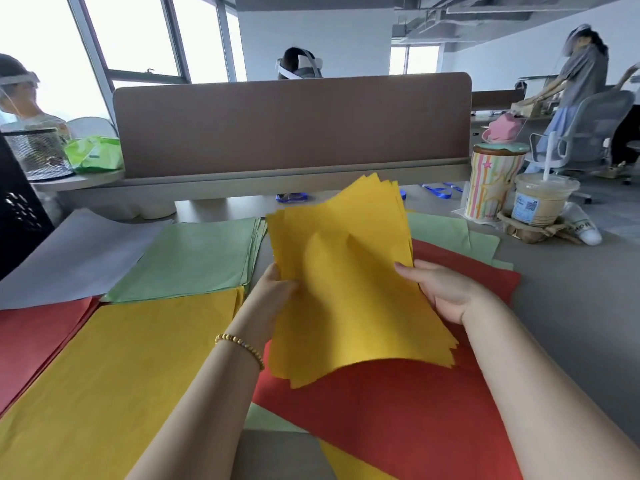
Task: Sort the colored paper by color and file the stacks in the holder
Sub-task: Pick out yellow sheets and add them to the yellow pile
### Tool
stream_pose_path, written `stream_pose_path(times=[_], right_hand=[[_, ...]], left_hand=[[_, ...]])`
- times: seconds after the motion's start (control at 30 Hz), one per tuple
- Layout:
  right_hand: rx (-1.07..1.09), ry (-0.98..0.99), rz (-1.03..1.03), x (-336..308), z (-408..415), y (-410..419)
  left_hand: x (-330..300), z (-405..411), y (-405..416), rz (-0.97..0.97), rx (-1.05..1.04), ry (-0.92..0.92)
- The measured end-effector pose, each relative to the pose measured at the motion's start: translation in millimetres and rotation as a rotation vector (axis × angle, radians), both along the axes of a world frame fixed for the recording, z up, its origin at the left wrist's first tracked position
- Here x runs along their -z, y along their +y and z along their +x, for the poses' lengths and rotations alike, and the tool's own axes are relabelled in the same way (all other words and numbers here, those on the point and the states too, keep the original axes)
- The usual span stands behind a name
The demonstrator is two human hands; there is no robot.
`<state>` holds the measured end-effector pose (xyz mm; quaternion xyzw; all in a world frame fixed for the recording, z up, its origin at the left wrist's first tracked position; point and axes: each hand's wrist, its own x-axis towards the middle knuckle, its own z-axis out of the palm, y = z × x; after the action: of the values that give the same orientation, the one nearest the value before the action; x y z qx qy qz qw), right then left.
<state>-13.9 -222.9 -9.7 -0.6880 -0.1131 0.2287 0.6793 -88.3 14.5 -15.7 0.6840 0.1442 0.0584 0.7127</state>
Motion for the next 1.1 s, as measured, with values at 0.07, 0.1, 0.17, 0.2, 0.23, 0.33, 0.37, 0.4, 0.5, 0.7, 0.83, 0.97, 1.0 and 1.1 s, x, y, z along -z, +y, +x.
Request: stream_pose_path(times=[0.07, 0.1, 0.17, 0.2, 0.23, 0.33, 0.37, 0.4, 0.5, 0.7, 0.83, 0.97, 1.0, 1.1], right_hand=[[0.128, -0.048, -0.062, 1, 3, 1], [0.166, -0.081, -0.102, 3, 6, 0], [0.136, -0.073, -0.118, 5, 8, -3], [0.072, -0.040, -0.104, 4, 7, -5], [-0.006, -0.002, -0.073, 3, 6, -6], [-0.107, 0.051, -0.031, 2, 3, -10], [-0.122, 0.056, -0.019, 2, 3, -11], [-0.127, 0.057, -0.021, 1, 4, -12], [-0.136, -0.002, -0.155, 4, 6, -8], [0.139, 0.002, -0.154, 11, 19, 7], [0.383, 0.057, -0.030, 8, 20, 12], [0.321, 0.095, -0.056, -3, 7, 30], [0.255, 0.116, -0.073, -7, -1, 36], [0.104, 0.153, -0.045, -15, -25, 64]], left_hand=[[0, -1, 1, -0.021, -0.024, 0.004], [0, -2, 2, -0.028, -0.027, 0.020], [1, -3, 4, -0.005, -0.045, 0.066], [1, -3, 7, -0.016, -0.057, 0.080], [0, -4, 9, -0.054, -0.066, 0.068], [-2, -6, 17, -0.228, -0.091, 0.004], [-4, -8, 17, -0.267, -0.075, -0.001], [-5, -10, 18, -0.269, -0.053, 0.006], [-5, -12, 12, -0.201, 0.058, 0.068], [-12, -11, 0, -0.130, 0.054, 0.122], [-29, -10, -5, -0.010, 0.006, 0.098], [-59, -29, 1, 0.160, -0.057, 0.020], [-67, -37, 8, 0.196, -0.082, 0.011], [-75, -63, 36, 0.281, -0.139, 0.018]])
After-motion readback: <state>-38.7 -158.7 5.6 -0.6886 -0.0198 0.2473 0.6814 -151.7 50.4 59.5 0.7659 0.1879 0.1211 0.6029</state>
